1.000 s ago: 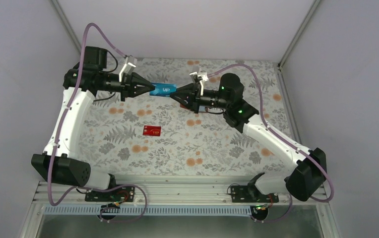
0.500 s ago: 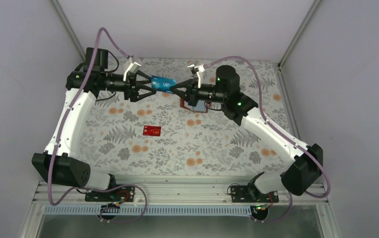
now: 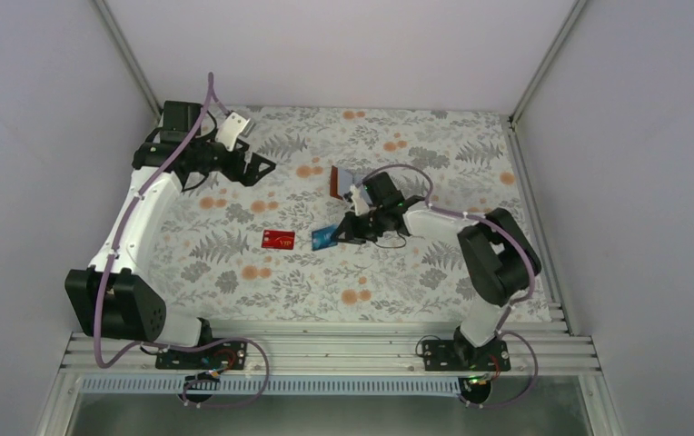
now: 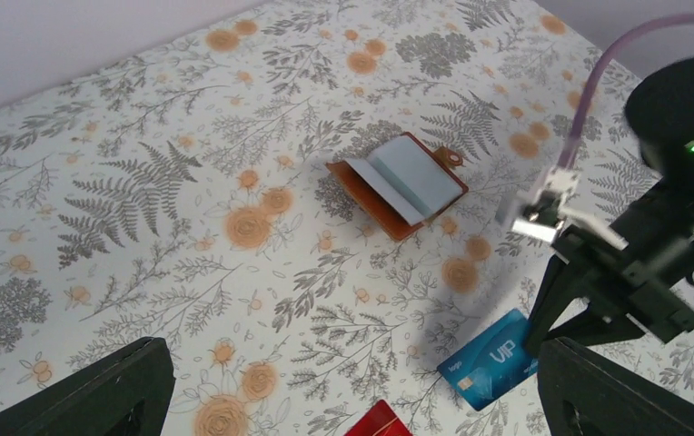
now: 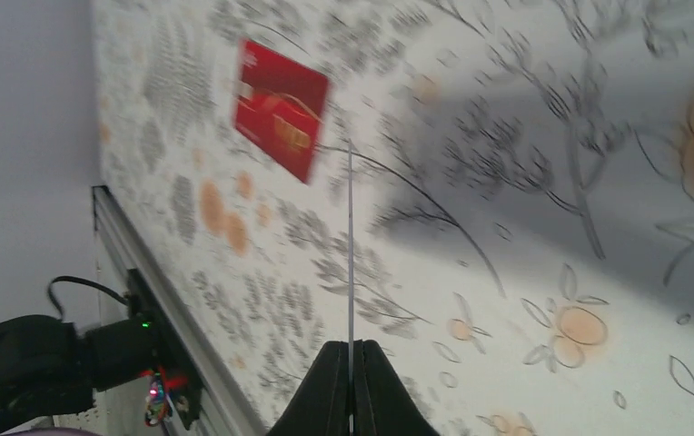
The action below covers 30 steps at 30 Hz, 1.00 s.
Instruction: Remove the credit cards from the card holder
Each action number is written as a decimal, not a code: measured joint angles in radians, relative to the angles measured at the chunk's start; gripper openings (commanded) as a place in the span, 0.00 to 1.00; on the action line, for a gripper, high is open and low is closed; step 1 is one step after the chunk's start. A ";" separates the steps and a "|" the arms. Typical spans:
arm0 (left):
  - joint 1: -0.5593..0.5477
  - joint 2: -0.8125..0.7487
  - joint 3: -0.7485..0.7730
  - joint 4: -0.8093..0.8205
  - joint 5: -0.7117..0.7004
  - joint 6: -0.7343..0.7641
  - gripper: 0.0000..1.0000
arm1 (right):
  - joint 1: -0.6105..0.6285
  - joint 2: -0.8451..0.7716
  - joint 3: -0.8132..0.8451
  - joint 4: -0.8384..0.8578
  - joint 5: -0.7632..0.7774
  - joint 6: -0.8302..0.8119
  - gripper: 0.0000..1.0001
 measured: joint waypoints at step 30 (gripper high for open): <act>0.000 0.000 -0.002 0.017 -0.007 0.000 1.00 | 0.001 0.145 -0.040 0.135 0.053 0.183 0.17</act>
